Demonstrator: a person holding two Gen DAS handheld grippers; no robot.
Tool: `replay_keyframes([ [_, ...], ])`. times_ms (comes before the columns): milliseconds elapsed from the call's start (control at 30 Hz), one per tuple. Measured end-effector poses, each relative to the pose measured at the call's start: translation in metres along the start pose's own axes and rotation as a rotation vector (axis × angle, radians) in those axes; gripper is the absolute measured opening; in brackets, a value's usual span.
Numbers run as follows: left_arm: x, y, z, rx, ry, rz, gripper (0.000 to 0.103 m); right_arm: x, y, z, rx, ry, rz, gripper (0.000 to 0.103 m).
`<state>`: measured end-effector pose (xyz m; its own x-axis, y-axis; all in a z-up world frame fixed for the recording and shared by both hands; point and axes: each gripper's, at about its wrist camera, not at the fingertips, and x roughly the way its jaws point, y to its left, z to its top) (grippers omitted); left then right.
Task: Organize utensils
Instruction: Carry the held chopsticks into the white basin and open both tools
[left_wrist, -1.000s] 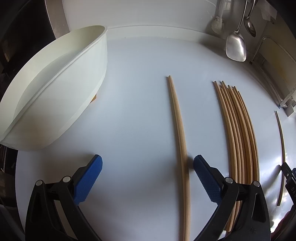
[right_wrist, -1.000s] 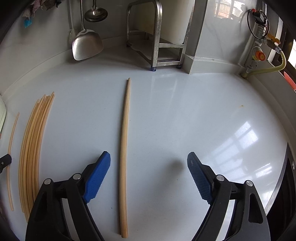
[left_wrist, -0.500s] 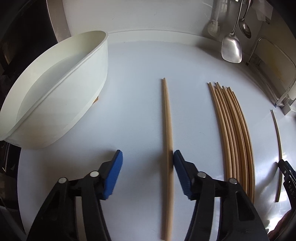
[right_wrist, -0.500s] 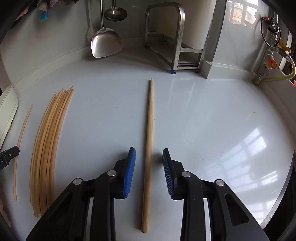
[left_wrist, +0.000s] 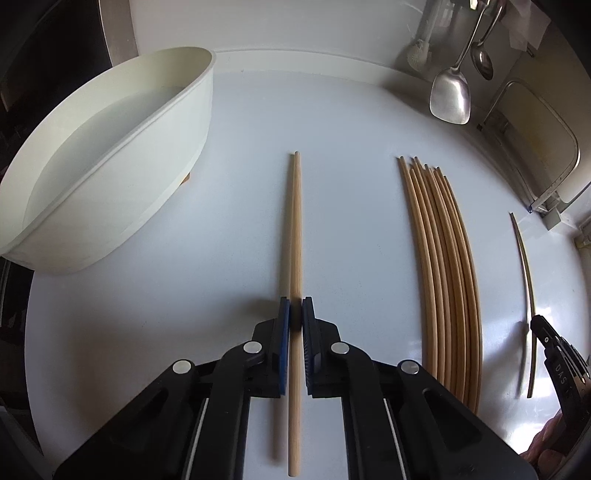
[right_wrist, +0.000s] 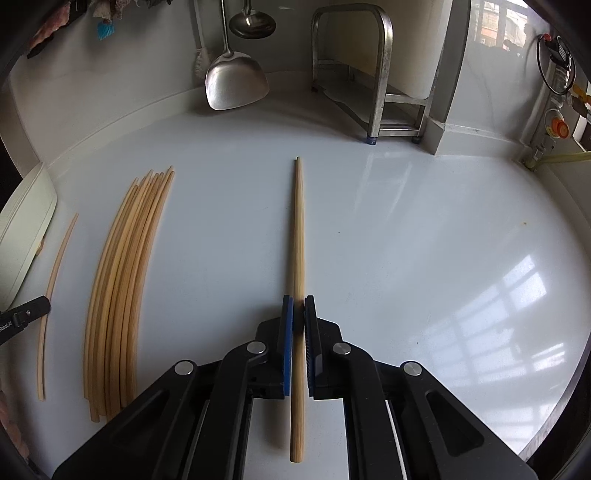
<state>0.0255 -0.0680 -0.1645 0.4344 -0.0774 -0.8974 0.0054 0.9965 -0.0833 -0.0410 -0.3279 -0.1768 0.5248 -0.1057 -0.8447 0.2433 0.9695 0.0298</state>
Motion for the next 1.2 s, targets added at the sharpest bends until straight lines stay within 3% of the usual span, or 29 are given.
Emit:
replay_keyframes([
  [300, -0.066, -0.004, 0.014, -0.037, -0.052, 0.003, 0.007, -0.043, 0.018, 0.016, -0.056, -0.015, 0.099, 0.006],
  [533, -0.119, 0.04, 0.037, -0.085, -0.106, 0.029, 0.007, -0.086, 0.067, 0.052, -0.121, -0.048, 0.212, 0.006],
  [933, -0.141, 0.173, 0.091, -0.111, -0.171, 0.021, 0.007, -0.126, 0.25, 0.109, -0.268, -0.14, 0.329, 0.006],
  [1200, -0.097, 0.233, 0.12, -0.072, -0.094, 0.008, 0.007, -0.082, 0.364, 0.105, -0.317, -0.044, 0.407, 0.006],
])
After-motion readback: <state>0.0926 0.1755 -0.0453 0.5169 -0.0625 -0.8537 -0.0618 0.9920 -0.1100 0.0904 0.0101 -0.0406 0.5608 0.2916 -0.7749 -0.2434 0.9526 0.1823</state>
